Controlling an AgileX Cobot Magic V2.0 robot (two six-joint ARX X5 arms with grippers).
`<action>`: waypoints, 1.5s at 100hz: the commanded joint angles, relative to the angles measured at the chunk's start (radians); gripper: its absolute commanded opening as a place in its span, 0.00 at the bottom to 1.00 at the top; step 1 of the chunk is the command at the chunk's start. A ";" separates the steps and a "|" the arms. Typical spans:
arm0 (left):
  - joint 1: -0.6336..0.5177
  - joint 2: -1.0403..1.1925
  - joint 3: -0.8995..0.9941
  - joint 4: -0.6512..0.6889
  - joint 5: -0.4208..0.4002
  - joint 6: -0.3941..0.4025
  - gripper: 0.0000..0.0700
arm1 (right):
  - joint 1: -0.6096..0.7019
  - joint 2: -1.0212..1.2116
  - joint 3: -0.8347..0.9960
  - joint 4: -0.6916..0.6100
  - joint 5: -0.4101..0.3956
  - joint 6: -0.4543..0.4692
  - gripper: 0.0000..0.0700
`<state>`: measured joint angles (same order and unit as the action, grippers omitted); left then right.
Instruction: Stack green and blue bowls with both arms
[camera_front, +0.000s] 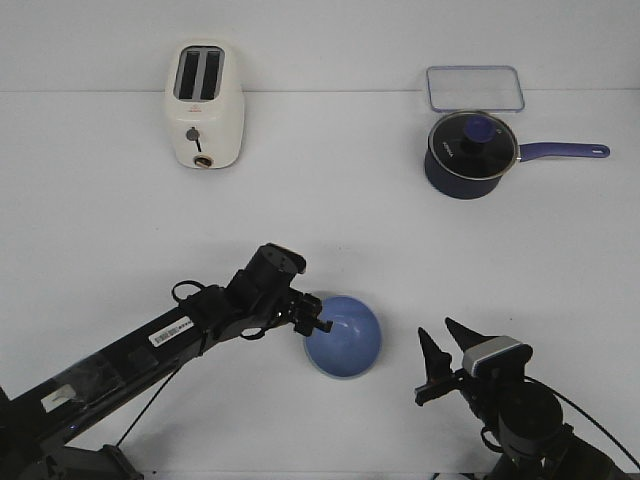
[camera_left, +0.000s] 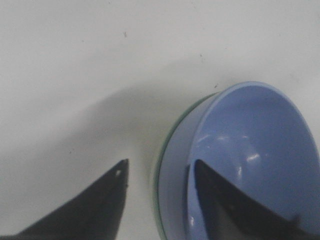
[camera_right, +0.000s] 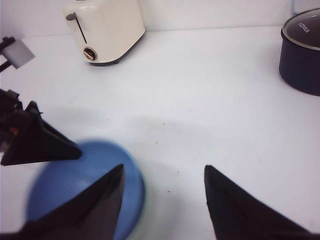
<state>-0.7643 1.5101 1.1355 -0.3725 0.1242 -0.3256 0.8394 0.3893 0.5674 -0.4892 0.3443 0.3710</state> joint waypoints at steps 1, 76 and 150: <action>-0.009 0.002 0.014 0.006 -0.004 -0.001 0.56 | 0.010 0.005 0.002 0.009 0.004 -0.006 0.48; 0.108 -0.872 -0.436 0.008 -0.288 -0.035 0.52 | 0.010 0.005 0.002 -0.013 0.004 -0.010 0.48; 0.108 -1.016 -0.519 0.038 -0.282 0.002 0.02 | 0.010 -0.003 0.003 -0.026 -0.003 -0.029 0.01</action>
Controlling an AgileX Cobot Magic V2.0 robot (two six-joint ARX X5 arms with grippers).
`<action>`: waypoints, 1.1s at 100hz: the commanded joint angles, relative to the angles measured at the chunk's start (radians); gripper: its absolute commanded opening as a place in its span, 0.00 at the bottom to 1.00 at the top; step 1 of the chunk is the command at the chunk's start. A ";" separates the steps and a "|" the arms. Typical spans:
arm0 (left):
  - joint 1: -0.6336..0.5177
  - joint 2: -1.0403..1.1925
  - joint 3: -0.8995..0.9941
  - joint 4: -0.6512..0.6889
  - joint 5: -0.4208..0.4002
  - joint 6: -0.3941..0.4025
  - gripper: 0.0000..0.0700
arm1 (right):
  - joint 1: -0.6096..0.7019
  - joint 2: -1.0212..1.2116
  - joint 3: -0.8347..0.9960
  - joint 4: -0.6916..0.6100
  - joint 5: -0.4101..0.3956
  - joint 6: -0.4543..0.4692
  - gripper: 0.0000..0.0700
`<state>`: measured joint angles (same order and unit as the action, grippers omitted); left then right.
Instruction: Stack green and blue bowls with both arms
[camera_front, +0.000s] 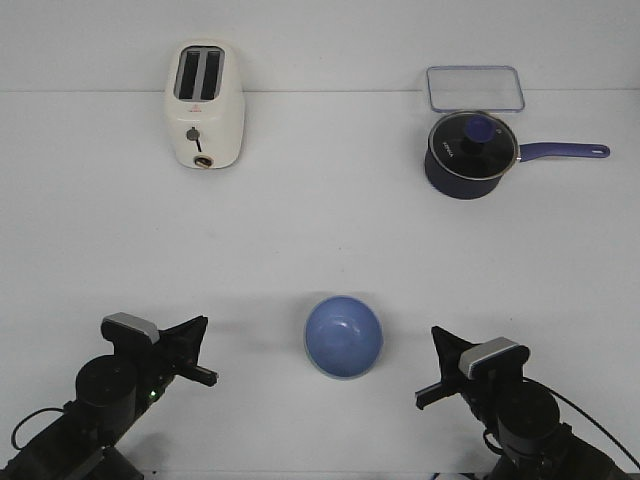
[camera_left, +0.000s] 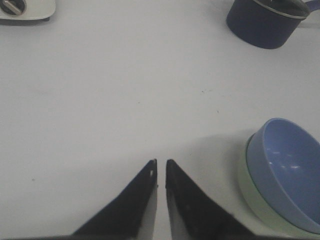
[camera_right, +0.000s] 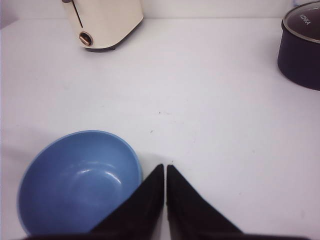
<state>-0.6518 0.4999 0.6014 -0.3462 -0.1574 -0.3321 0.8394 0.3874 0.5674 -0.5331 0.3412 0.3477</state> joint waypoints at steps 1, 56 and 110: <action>-0.005 -0.007 0.015 0.012 0.000 0.008 0.02 | 0.010 -0.001 0.003 0.018 0.000 -0.005 0.01; 0.405 -0.297 -0.363 0.328 0.001 0.392 0.02 | 0.010 -0.001 0.003 0.017 0.000 -0.005 0.01; 0.600 -0.497 -0.588 0.364 0.042 0.391 0.02 | 0.010 -0.001 0.003 0.018 0.000 -0.005 0.01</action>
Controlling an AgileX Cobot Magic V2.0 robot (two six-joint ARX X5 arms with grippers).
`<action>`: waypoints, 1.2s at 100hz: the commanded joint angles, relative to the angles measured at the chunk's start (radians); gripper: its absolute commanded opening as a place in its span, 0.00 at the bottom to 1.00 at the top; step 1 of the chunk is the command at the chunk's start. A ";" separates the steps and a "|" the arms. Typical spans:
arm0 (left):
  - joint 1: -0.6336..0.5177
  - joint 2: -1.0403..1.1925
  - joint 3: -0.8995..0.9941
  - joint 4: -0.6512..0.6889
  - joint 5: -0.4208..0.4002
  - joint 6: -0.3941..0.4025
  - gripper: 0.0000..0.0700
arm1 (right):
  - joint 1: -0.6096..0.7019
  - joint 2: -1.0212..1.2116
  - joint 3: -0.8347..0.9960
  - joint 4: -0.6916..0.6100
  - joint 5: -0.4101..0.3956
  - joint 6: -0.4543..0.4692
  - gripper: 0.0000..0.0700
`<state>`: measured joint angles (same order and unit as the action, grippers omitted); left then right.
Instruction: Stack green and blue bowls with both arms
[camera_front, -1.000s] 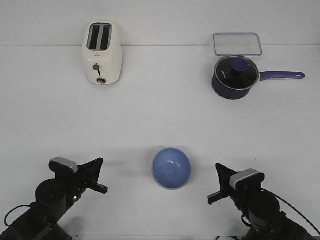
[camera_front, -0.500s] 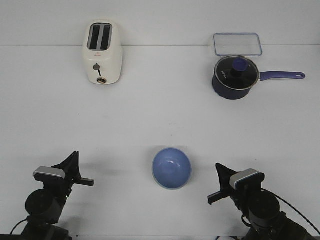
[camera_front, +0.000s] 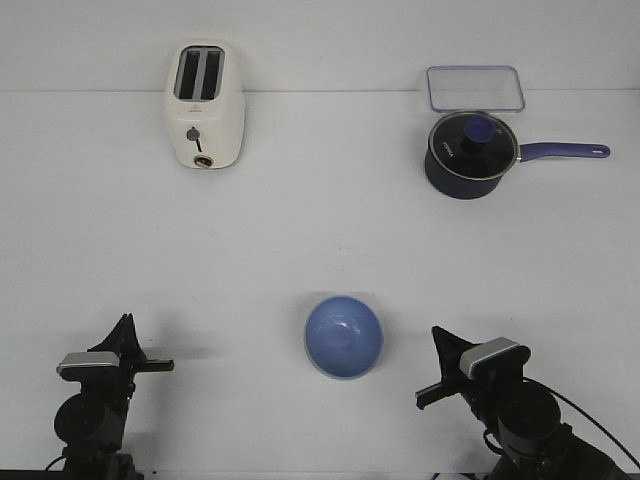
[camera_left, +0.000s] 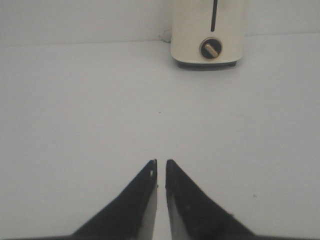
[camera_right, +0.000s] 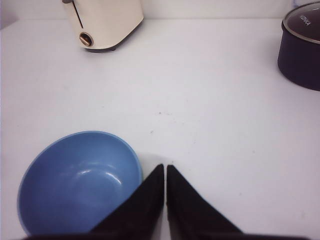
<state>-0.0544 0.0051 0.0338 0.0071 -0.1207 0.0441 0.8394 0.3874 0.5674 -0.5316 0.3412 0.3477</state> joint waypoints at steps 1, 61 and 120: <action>0.003 -0.002 -0.020 0.011 0.006 0.015 0.02 | 0.010 -0.001 0.003 0.016 0.000 -0.005 0.01; 0.003 -0.002 -0.020 0.019 0.006 0.015 0.02 | 0.010 -0.001 0.003 0.018 0.000 -0.005 0.01; 0.003 -0.002 -0.020 0.019 0.006 0.015 0.02 | -0.691 -0.218 -0.299 0.332 -0.311 -0.317 0.01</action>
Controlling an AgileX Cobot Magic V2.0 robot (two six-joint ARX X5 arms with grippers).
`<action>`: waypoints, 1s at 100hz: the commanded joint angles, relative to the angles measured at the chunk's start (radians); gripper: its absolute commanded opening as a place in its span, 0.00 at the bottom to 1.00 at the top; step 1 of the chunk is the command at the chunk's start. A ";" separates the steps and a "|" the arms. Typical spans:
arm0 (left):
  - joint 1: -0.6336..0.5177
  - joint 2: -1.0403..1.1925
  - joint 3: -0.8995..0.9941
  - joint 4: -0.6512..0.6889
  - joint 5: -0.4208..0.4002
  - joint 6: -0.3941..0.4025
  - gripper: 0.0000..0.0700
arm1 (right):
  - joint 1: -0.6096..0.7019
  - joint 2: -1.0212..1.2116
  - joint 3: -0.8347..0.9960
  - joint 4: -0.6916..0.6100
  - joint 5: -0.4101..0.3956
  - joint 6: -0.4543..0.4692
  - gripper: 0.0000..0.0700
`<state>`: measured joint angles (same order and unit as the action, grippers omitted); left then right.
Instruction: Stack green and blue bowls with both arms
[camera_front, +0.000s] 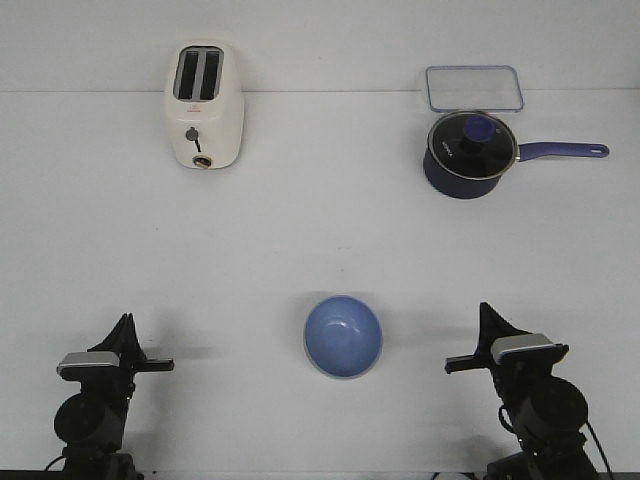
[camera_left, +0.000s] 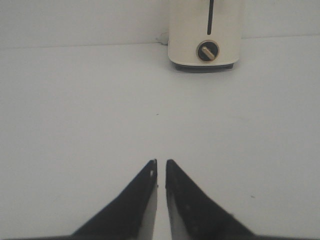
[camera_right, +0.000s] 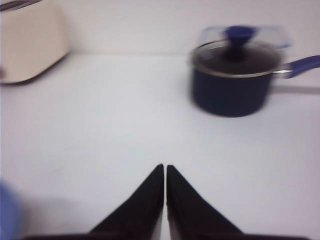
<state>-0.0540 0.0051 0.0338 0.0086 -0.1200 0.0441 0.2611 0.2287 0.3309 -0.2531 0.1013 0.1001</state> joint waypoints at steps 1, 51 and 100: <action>0.002 -0.002 -0.020 0.017 0.005 0.015 0.02 | -0.129 -0.071 -0.076 0.060 -0.080 -0.071 0.01; 0.002 -0.002 -0.020 0.019 0.006 0.015 0.02 | -0.290 -0.227 -0.319 0.137 -0.101 -0.079 0.01; 0.002 -0.002 -0.020 0.020 0.006 0.015 0.02 | -0.290 -0.227 -0.318 0.148 -0.101 -0.079 0.01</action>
<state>-0.0540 0.0051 0.0338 0.0143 -0.1165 0.0441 -0.0292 0.0006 0.0151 -0.1196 0.0006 0.0296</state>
